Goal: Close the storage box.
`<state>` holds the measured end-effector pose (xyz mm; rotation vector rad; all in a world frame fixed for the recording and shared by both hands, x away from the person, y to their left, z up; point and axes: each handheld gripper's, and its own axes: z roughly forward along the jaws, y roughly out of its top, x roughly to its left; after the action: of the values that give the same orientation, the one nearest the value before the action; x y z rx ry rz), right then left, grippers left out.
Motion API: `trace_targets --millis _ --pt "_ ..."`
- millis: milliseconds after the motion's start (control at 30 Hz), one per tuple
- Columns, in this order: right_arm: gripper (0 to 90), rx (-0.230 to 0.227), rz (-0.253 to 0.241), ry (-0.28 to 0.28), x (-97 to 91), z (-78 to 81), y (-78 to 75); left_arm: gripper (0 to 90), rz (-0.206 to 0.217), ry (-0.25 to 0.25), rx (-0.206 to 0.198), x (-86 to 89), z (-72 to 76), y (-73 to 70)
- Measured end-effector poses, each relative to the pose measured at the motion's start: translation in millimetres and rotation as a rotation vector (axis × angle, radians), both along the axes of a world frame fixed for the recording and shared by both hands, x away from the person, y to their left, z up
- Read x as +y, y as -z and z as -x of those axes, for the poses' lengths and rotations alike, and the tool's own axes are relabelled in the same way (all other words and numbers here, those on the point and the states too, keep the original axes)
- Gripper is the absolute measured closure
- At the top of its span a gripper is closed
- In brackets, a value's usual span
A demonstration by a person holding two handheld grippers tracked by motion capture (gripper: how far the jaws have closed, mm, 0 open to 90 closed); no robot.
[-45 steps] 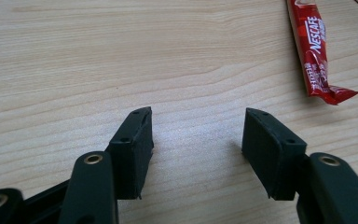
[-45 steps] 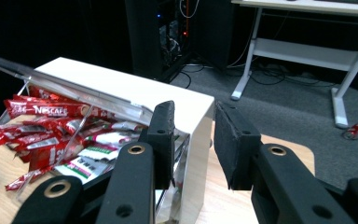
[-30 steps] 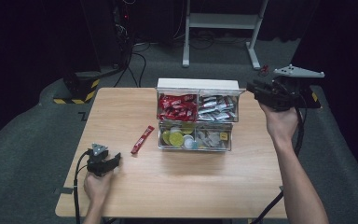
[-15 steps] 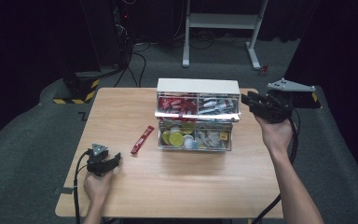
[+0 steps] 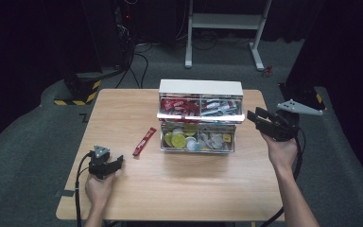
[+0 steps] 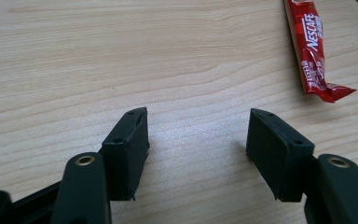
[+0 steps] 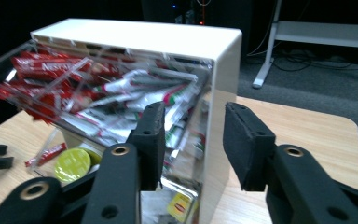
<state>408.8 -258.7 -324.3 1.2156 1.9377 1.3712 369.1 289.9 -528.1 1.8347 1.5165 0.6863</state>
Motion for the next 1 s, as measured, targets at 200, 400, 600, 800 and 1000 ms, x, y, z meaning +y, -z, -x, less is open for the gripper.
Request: trace_targets --millis 200,400,600,800,1000 --pt "54.1 -0.028 -0.006 0.034 -9.7 8.7 13.4 38.8 -0.006 0.004 0.002 -0.3 0.0 -0.1" --pt "49.6 -0.024 -0.029 0.06 -19.1 13.3 25.8 38.5 -0.003 0.005 0.004 0.0 0.1 -0.2" --pt "45.9 -0.009 -0.034 0.078 -26.2 16.3 41.2 38.0 0.0 0.005 0.003 0.1 0.0 -0.1" --pt "43.0 0.027 -0.032 0.091 -31.1 17.8 60.6 37.9 -0.003 0.007 0.005 -0.1 0.0 -0.2" --pt "42.2 0.056 -0.041 0.108 -32.1 16.5 80.0 37.4 -0.003 0.008 0.003 -0.2 0.0 -0.1"
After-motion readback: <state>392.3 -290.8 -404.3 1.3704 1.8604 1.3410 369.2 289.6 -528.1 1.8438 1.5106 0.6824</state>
